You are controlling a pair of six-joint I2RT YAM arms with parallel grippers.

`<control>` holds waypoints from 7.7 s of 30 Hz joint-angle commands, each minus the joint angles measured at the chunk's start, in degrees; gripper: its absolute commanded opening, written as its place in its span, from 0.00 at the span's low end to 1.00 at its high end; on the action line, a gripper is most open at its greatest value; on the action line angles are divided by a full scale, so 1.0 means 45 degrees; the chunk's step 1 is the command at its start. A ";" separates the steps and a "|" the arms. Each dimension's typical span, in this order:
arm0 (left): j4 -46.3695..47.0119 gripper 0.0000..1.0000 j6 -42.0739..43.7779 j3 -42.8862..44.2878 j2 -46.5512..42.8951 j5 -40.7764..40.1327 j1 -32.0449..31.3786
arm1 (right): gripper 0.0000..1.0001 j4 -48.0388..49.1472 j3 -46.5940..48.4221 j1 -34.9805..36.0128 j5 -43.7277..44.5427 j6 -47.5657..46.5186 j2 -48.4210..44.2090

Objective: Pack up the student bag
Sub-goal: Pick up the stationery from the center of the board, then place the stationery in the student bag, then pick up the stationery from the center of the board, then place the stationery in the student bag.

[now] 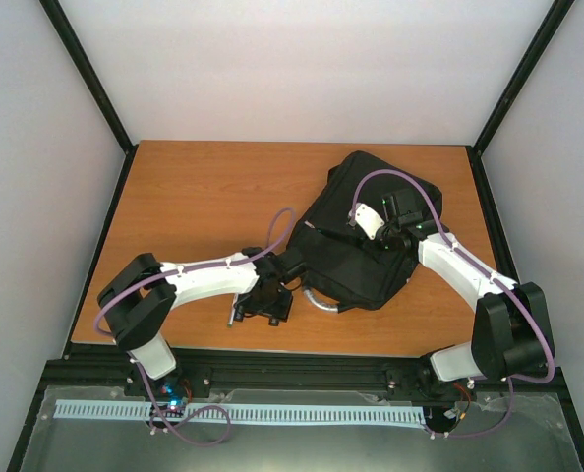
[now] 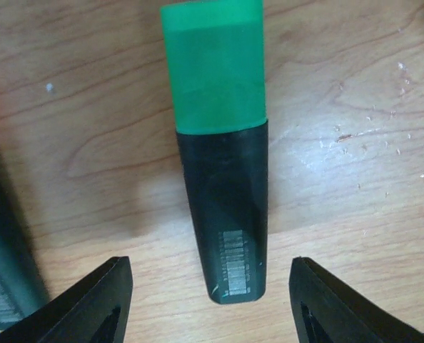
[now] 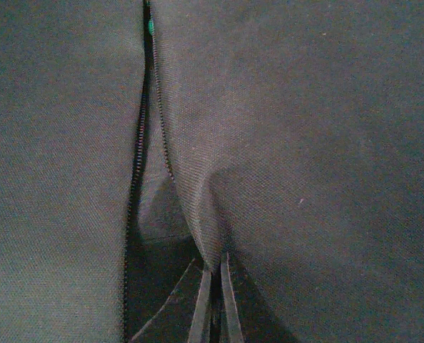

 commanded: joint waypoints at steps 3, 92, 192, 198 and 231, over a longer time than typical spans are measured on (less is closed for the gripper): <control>0.0549 0.62 -0.0220 0.0339 0.0628 0.0239 -0.0066 | 0.03 -0.0520 0.0138 0.0058 -0.0451 0.0012 0.0179; 0.3364 0.01 0.3069 0.6941 0.4094 0.1559 0.1650 | 0.03 0.0190 -0.0379 -0.0079 -0.0155 -0.0106 -0.1247; -0.0085 0.40 0.0963 -0.1316 -0.0222 -0.1147 0.3449 | 0.03 -0.0160 -0.0253 -0.0352 -0.0391 -0.0197 -0.0801; 0.0241 0.26 0.1044 -0.1466 -0.0075 -0.0693 0.3449 | 0.03 -0.0165 -0.0250 -0.0352 -0.0397 -0.0222 -0.0748; 0.2494 0.01 0.3743 0.4526 0.1281 0.4697 0.2137 | 0.03 -0.0104 -0.0269 -0.0393 -0.0350 -0.0187 -0.0798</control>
